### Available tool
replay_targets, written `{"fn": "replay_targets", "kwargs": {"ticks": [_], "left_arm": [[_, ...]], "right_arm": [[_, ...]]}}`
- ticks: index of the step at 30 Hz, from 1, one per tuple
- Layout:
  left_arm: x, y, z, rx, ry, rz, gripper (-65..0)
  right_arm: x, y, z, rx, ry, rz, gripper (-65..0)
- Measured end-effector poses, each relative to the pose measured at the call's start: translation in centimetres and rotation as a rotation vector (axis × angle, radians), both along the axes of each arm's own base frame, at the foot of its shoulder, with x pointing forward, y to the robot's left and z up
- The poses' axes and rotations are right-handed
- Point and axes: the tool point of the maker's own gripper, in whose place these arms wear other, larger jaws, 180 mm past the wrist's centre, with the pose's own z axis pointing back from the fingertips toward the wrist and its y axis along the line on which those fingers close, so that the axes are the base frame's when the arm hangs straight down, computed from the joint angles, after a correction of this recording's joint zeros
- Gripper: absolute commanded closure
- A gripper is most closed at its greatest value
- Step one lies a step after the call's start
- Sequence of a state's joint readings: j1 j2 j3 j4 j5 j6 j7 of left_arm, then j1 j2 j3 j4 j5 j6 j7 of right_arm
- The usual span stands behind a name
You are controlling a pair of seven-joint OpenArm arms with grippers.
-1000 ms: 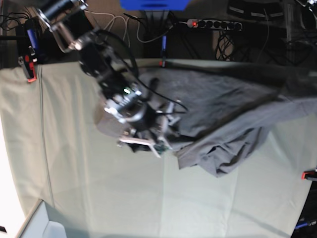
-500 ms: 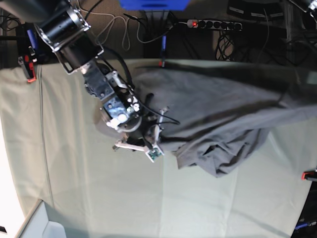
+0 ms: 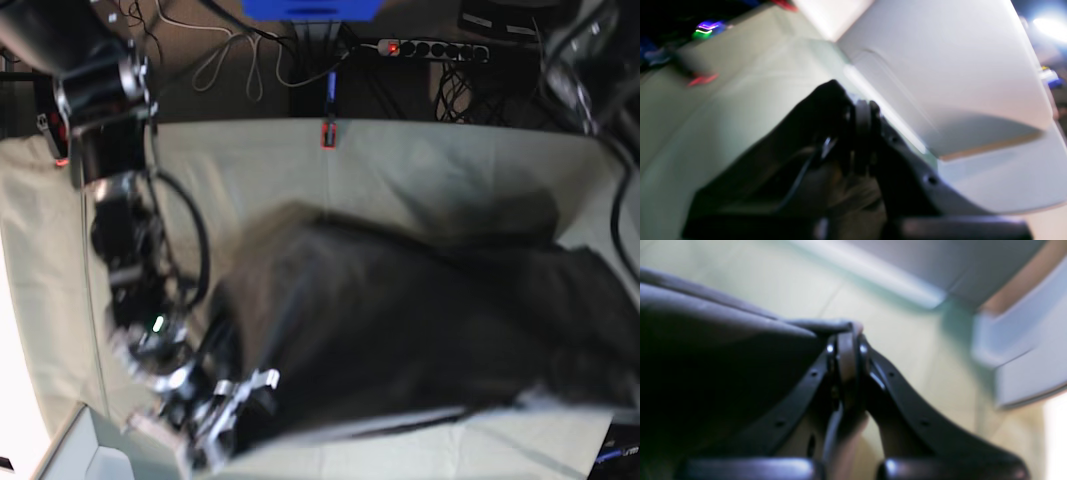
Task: Layout the t-shirt on the table in an organized manner, then fold the t-shirt properly
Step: 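Lift the shirt with both grippers and swing it over the table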
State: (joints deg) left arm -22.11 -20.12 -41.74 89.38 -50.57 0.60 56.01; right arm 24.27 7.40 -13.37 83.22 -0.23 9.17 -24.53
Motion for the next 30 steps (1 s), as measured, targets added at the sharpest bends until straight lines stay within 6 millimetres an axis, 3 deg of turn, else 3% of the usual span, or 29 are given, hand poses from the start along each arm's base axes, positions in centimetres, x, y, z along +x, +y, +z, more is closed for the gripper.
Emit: {"fn": "replay_targets", "kwargs": {"ticks": [2, 5, 7, 10, 13, 15, 18, 19, 21, 23, 26, 27, 30], "left_arm": [[3.3, -2.5, 3.1, -0.014, -0.062, -0.094, -0.2], [7.4, -3.2, 6.8, -0.083, -0.121, -0.129, -0.2], [9.8, -3.2, 8.1, -0.135, -0.109, -0.139, -0.2], [12.1, -4.4, 10.9, -0.197, -0.131, -0.19, -0.2], [13.0, -4.0, 14.8, -0.21, -0.207, -0.181, -0.2], [13.2, -3.8, 17.2, -0.183, -0.256, -0.164, -0.2], [13.2, -4.8, 18.6, -0.15, -0.284, -0.183, -0.2], [13.1, -5.2, 18.5, -0.149, -0.284, -0.196, -0.2], [12.6, -5.9, 16.7, -0.158, -0.276, -0.223, -0.2], [11.8, -5.9, 13.2, -0.165, -0.231, -0.22, -0.2], [9.6, -6.6, 5.9, -0.175, -0.122, -0.225, -0.2], [8.3, -7.1, 3.2, -0.189, -0.087, -0.242, -0.2], [3.4, -5.6, -3.2, -0.249, -0.015, -0.187, -0.2]], "right_arm": [[1.7, -1.2, 3.7, 0.022, -0.075, -0.032, 0.0], [3.9, -3.4, 9.9, 0.061, -0.195, -0.087, 0.0], [4.9, -5.2, 14.3, 0.082, -0.276, -0.128, 0.0], [5.4, -7.3, 20.9, 0.122, -0.412, -0.171, 0.0], [5.1, -9.4, 24.2, 0.147, -0.479, -0.211, 0.0], [5.0, -10.6, 24.5, 0.136, -0.484, -0.231, 0.0], [3.8, -10.7, 22.9, 0.138, -0.481, -0.237, 0.0], [3.1, -10.5, 21.6, 0.14, -0.475, -0.232, 0.0], [1.9, -10.5, 16.8, 0.119, -0.388, -0.24, 0.0], [0.3, -10.0, 12.0, 0.105, -0.294, -0.236, 0.0], [-2.5, -8.5, 6.2, 0.128, -0.238, -0.214, 0.0], [-3.8, -7.9, 4.4, 0.15, -0.232, -0.202, 0.0], [-7.3, -6.9, -1.5, 0.17, -0.154, -0.191, 0.0]]}}
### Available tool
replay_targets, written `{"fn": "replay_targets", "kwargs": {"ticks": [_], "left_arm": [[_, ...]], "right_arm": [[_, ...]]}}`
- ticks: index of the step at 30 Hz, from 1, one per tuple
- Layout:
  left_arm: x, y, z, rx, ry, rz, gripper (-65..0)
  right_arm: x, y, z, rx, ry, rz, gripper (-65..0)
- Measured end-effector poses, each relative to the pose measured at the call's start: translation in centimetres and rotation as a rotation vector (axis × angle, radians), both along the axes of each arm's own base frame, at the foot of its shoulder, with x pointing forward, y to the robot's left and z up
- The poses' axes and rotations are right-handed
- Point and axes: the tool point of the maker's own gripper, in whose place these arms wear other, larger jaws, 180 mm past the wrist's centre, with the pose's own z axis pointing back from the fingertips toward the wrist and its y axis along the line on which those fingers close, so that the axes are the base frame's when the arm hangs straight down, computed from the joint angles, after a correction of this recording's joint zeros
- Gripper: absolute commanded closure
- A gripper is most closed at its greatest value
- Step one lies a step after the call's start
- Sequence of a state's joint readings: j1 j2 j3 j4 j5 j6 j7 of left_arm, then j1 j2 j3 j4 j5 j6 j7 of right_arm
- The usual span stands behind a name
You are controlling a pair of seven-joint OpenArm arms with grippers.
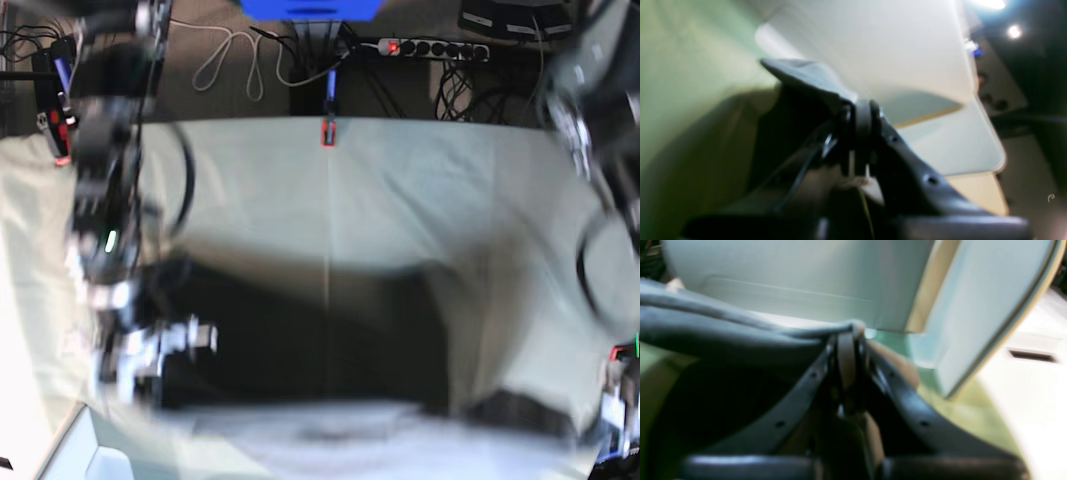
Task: Layout the t-shirt on the table in an organized manner, then fold the t-shirt properly
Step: 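Lift the shirt with both grippers and swing it over the table, then lower the shirt onto the table and adjust its edge with the right gripper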
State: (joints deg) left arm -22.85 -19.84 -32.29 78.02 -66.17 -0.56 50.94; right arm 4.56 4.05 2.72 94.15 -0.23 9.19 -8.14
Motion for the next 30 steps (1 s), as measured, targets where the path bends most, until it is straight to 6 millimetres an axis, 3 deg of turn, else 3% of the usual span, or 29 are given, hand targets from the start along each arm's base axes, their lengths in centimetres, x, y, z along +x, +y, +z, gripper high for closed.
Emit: {"fn": "replay_targets", "kwargs": {"ticks": [2, 7, 11, 14, 18, 22, 26, 30], "left_arm": [[-4.0, 1.4, -5.0, -0.013, 0.102, 0.042, -0.2], [-13.4, 3.9, -14.3, -0.105, 0.317, 0.168, -0.2], [-19.0, 5.4, -18.3, -0.154, 0.432, 0.255, -0.2], [-20.6, 7.7, -18.8, -0.174, 0.44, 0.333, -0.2], [-21.2, 10.0, -17.7, -0.189, 0.401, 0.4, -0.2], [-21.9, 10.9, -17.4, -0.181, 0.393, 0.429, -0.2], [-21.4, 11.0, -17.0, -0.181, 0.382, 0.424, -0.2], [-21.5, 10.9, -17.1, -0.184, 0.384, 0.425, -0.2]], "right_arm": [[-2.8, 0.1, -4.6, 0.012, 0.096, -0.002, 0.0], [-8.5, 1.2, -11.8, 0.068, 0.226, -0.004, 0.0], [-12.8, 2.5, -17.1, 0.098, 0.363, 0.007, 0.0], [-15.2, 4.2, -20.2, 0.094, 0.467, 0.059, -4.8], [-18.0, 5.5, -20.3, 0.076, 0.486, 0.122, -17.7], [-19.9, 4.6, -18.7, 0.06, 0.479, 0.108, -27.4], [-17.9, 1.4, -13.4, 0.026, 0.331, 0.034, -31.5], [-15.0, 0.8, -10.8, 0.006, 0.259, 0.028, -36.0]]}}
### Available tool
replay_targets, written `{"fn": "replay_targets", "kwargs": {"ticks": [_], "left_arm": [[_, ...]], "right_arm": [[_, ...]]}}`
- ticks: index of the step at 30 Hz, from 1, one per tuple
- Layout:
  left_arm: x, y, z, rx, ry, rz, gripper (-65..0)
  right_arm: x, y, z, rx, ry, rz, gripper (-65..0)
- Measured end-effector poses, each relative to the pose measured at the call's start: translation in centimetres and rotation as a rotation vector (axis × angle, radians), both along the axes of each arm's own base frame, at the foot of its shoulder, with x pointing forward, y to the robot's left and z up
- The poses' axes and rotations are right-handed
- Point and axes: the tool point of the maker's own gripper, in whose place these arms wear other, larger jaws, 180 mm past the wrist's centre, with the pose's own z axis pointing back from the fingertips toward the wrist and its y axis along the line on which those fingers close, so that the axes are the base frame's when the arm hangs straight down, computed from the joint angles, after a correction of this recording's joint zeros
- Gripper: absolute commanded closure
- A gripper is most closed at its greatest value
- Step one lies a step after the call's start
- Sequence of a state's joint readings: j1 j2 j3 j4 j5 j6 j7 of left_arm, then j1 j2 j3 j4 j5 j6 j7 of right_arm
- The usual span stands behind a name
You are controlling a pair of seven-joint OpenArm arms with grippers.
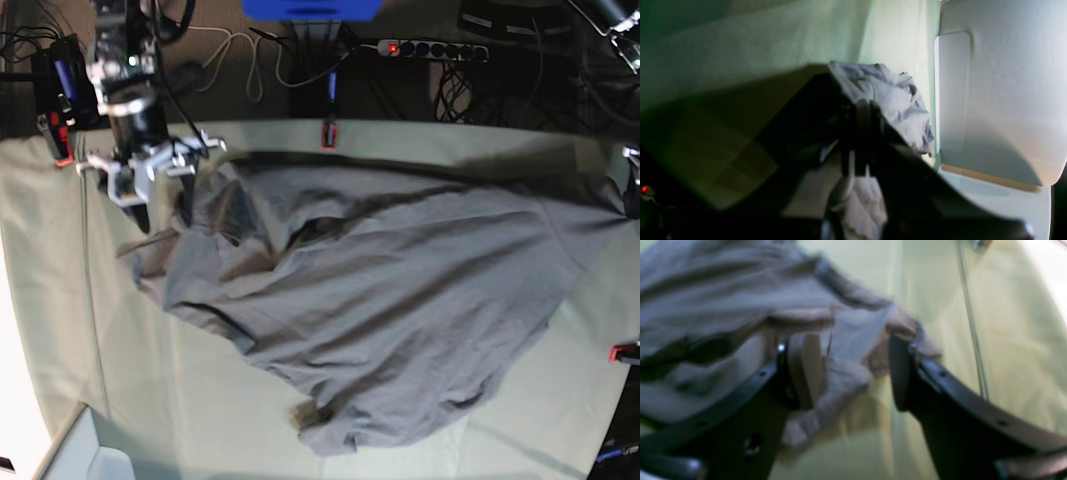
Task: Layout the t-shirt on the table in an organized manner, then fold the t-shirt properly
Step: 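Lower the shirt onto the table and adjust its edge with the right gripper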
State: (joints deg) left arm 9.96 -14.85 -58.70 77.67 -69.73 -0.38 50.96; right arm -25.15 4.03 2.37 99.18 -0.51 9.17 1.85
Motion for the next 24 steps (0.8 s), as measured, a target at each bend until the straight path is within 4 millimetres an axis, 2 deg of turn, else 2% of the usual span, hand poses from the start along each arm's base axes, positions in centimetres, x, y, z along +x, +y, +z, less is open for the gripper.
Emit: {"fn": "replay_targets", "kwargs": {"ticks": [3, 7, 11, 13, 17, 21, 24], "left_arm": [[-0.4, -0.1, -0.4, -0.006, 0.011, 0.002, -0.2], [0.0, -0.1, -0.1, -0.005, 0.0, 0.001, -0.2], [0.1, 0.1, 0.1, 0.001, -0.001, -0.002, -0.2], [0.1, 0.1, 0.1, 0.0, -0.001, -0.002, -0.2], [0.4, 0.1, 0.2, -0.001, -0.01, 0.001, -0.2], [0.4, 0.1, 0.3, -0.001, -0.011, 0.002, -0.2], [0.4, 0.1, 0.3, -0.001, -0.012, 0.002, -0.2]], "right_arm": [[4.1, 1.3, 0.1, -0.018, 0.039, 0.043, -38.8], [9.5, 3.8, -1.4, -0.031, 0.144, 0.108, -39.1], [12.4, 4.6, -3.4, -0.064, 0.216, 0.141, -39.2], [12.7, 5.2, -5.0, -0.061, 0.26, 0.184, -39.0], [11.7, 5.3, -8.5, -0.063, 0.371, 0.218, -39.0], [10.8, 5.1, -10.3, -0.059, 0.42, 0.214, -38.9], [10.3, 5.8, -11.3, -0.035, 0.441, 0.215, -38.9]]}}
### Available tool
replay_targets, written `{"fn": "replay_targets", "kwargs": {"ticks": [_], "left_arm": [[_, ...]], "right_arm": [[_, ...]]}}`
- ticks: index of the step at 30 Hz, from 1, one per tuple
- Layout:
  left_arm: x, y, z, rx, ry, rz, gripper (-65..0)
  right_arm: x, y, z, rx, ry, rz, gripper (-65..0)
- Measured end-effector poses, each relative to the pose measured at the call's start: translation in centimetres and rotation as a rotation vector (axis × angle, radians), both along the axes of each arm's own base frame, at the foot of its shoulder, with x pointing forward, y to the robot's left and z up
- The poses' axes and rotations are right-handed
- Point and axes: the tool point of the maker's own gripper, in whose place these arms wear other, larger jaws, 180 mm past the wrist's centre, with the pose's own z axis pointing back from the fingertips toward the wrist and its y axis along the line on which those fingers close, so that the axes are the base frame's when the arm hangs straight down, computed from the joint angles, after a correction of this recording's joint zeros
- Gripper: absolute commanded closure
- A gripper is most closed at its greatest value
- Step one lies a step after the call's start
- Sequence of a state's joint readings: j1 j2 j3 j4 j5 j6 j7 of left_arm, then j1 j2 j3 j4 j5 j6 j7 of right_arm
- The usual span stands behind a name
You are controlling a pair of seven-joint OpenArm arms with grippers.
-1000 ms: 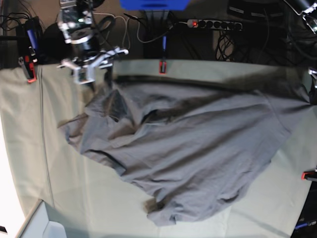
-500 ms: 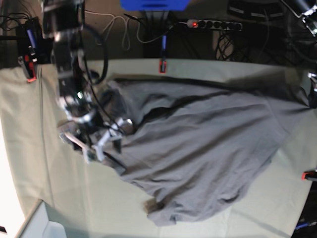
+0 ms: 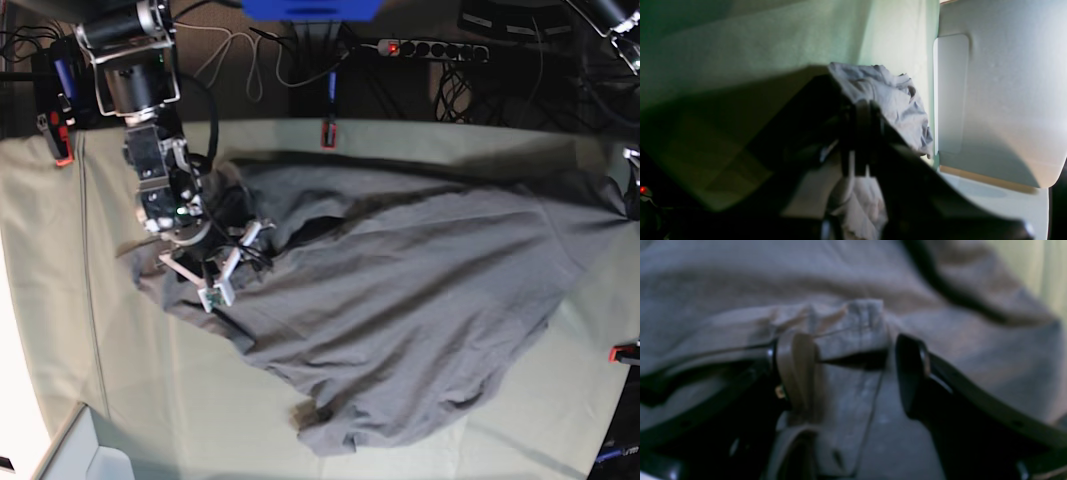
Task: Layout the t-shirt on the table in an organized manner, then fold the t-shirt properly
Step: 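Lower the shirt onto the table and adjust its edge with the right gripper, then lift the shirt high with both grippers and flap it over the table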
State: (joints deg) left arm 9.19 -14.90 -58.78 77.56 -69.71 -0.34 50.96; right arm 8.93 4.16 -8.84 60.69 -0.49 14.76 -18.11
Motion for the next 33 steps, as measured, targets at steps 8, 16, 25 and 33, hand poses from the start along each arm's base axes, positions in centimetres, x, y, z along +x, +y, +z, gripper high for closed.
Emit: {"fn": "replay_targets", "kwargs": {"ticks": [8, 16, 25, 33], "left_arm": [[0.0, 0.0, 0.0, 0.0, 0.0, 0.001, -0.2], [0.3, 0.0, 0.1, -0.002, -0.009, 0.003, -0.2], [0.7, 0.1, 0.6, 0.004, -0.021, 0.0, -0.2], [0.8, 0.8, 1.3, 0.027, -0.021, -0.005, -0.2]], "right_arm": [[0.5, 0.7, 0.7, 0.032, -0.061, 0.004, -19.9], [0.7, 1.3, 5.5, 0.053, -0.213, 0.023, 0.0], [-5.2, -2.7, 11.3, 0.036, -0.349, -0.057, 0.0], [-12.6, -2.6, 13.6, 0.068, -0.317, -0.075, 0.0]]}}
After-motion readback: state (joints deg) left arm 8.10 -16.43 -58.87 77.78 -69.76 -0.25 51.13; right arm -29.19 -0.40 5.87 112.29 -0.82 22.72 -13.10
